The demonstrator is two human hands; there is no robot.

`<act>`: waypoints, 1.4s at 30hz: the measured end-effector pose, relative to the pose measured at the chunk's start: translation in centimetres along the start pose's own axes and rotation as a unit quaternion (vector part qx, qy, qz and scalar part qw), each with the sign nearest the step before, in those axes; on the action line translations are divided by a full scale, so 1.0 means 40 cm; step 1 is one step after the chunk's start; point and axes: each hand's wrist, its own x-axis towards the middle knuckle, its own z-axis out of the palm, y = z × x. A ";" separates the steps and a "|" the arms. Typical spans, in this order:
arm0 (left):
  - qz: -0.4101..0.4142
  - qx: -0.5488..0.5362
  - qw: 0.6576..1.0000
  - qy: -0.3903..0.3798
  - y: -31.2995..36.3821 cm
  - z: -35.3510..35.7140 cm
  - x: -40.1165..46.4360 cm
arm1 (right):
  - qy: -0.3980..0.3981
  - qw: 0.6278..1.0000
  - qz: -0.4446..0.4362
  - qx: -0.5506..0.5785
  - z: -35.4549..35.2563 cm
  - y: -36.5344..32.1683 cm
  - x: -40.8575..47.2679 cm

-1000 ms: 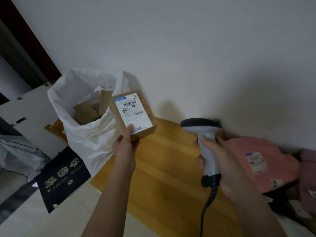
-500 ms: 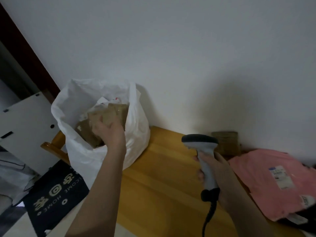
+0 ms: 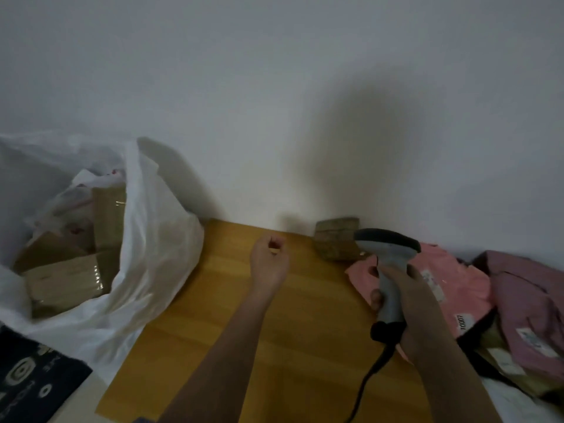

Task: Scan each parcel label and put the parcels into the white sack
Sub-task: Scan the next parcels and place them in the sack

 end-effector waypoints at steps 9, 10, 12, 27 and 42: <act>0.010 0.147 0.969 -0.198 -0.011 0.326 0.093 | 0.035 0.998 0.005 0.042 -0.153 -0.050 0.244; 0.019 0.162 0.964 -0.211 -0.018 0.360 0.110 | 0.035 0.998 0.010 0.044 -0.165 -0.045 0.275; 0.023 0.189 0.951 -0.245 -0.044 0.425 0.148 | 0.038 0.998 0.023 0.044 -0.182 -0.032 0.333; -0.129 0.087 0.978 -0.141 -0.322 0.489 0.070 | 0.051 0.990 0.121 0.050 -0.200 0.076 0.499; -0.439 -0.036 0.897 0.036 -0.278 0.577 0.174 | 0.051 0.988 0.144 0.033 -0.243 0.083 0.498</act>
